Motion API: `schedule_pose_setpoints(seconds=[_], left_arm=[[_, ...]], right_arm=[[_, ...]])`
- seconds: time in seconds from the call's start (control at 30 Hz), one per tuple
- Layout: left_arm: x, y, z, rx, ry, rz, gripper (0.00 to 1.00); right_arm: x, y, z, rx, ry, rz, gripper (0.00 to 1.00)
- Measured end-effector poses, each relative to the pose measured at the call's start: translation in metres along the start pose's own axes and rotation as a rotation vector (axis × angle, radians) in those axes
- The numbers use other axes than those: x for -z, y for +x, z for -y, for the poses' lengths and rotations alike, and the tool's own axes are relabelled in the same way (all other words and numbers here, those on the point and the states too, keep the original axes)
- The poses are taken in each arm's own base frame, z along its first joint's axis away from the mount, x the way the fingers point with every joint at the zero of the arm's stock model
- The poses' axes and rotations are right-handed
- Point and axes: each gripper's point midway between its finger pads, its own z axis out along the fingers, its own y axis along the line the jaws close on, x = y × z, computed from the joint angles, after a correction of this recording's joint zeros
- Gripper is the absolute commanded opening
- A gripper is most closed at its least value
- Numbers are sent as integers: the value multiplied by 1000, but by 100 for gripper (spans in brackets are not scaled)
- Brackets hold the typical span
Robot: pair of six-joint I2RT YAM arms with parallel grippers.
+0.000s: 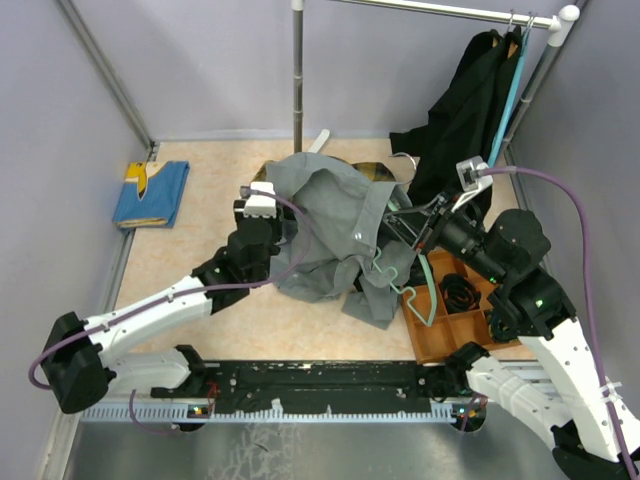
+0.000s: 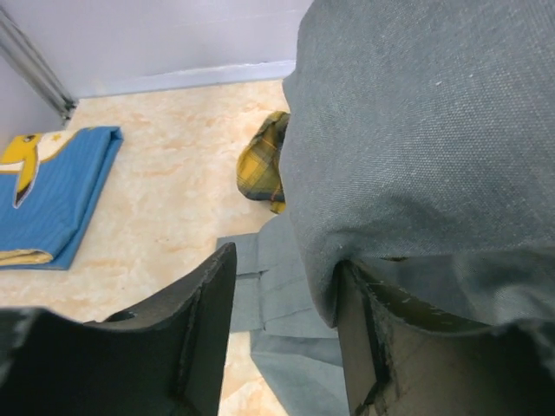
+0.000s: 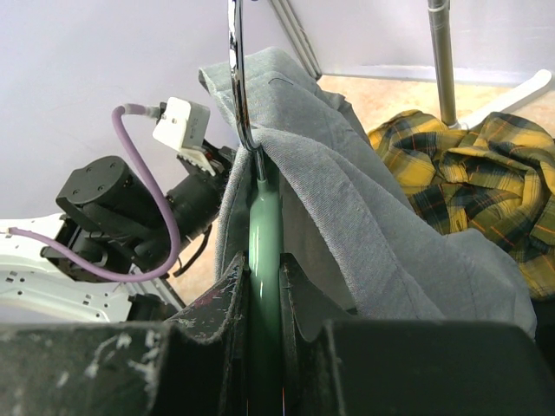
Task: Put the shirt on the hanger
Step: Hang the shirt on the hanger.
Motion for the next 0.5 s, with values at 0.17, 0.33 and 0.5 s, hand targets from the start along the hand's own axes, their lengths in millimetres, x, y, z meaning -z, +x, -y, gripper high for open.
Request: schedule_pose_setpoints(seconds=[0.17,0.33,0.5], left_arm=[[-7,-3,-10,-48,-42,15,29],[-15,-18,-22,-102,-62,31,3],[-22,-64,-30,-112,-55,74,0]], right_arm=[[0,0,0,0,0,0,0],[0,2,1,1,4,-8,0],[1,12,5,17,14,-52,0]])
